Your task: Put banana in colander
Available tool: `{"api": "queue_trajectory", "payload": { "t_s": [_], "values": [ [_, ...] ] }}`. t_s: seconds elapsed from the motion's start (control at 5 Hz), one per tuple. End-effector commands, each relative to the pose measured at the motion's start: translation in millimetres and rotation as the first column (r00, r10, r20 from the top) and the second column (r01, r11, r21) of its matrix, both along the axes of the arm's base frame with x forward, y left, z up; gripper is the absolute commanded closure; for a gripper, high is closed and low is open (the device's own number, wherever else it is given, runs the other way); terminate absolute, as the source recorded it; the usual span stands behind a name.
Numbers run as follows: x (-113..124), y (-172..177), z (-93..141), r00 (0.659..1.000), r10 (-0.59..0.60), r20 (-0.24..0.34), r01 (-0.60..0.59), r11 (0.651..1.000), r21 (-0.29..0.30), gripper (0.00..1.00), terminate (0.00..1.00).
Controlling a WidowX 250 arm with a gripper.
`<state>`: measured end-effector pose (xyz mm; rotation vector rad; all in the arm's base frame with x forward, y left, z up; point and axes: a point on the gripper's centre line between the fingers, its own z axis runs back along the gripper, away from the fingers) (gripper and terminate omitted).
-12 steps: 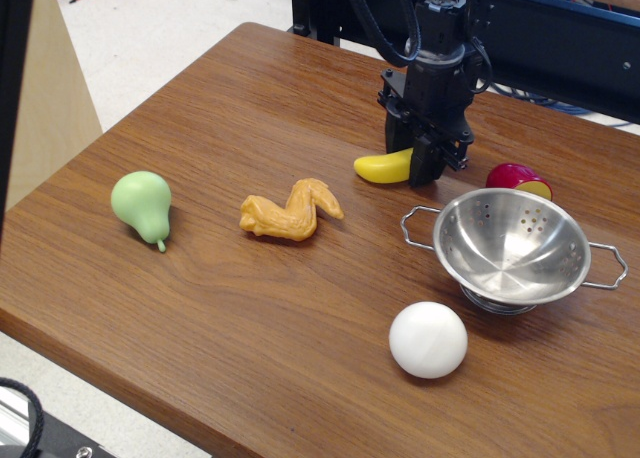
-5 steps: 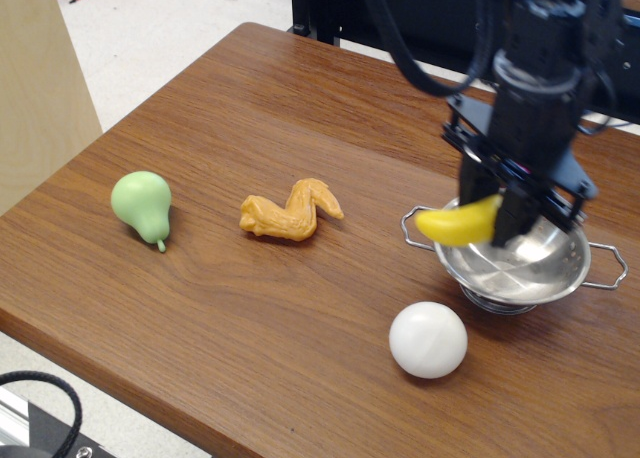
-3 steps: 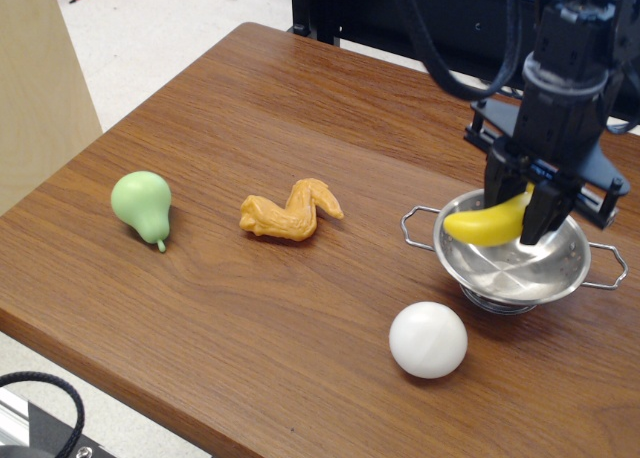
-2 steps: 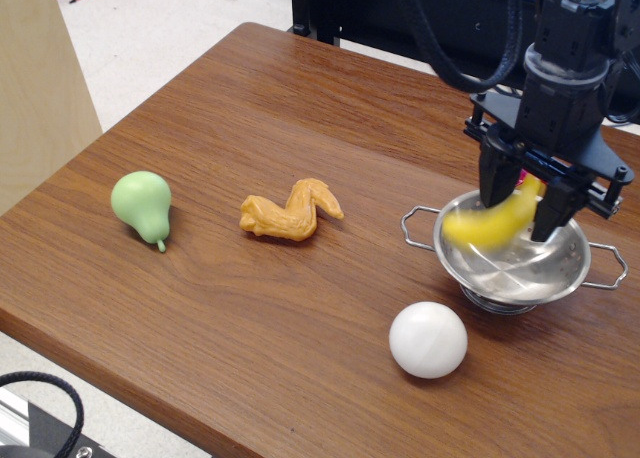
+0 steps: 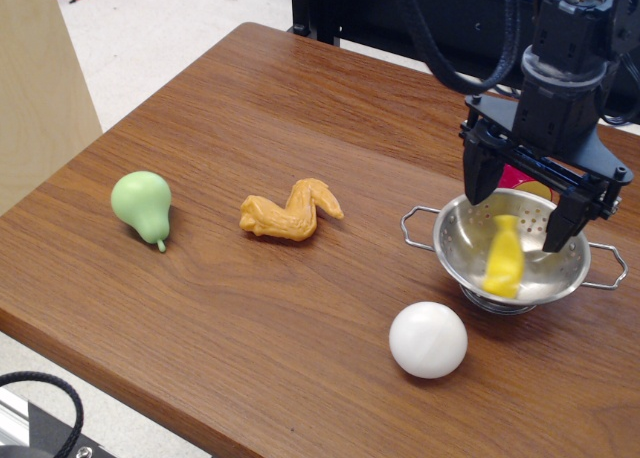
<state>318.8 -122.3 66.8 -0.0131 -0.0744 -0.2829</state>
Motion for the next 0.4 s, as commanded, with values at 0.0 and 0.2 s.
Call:
{"api": "queue_trajectory", "payload": {
  "t_s": [0.0, 0.2],
  "values": [
    [5.0, -4.3, 27.7, 0.998, 0.003, 0.065, -0.002, 1.000, -0.023, 0.00, 0.00],
    [5.0, -4.3, 27.7, 0.998, 0.003, 0.065, -0.002, 1.000, -0.023, 0.00, 1.00]
  ]
}}
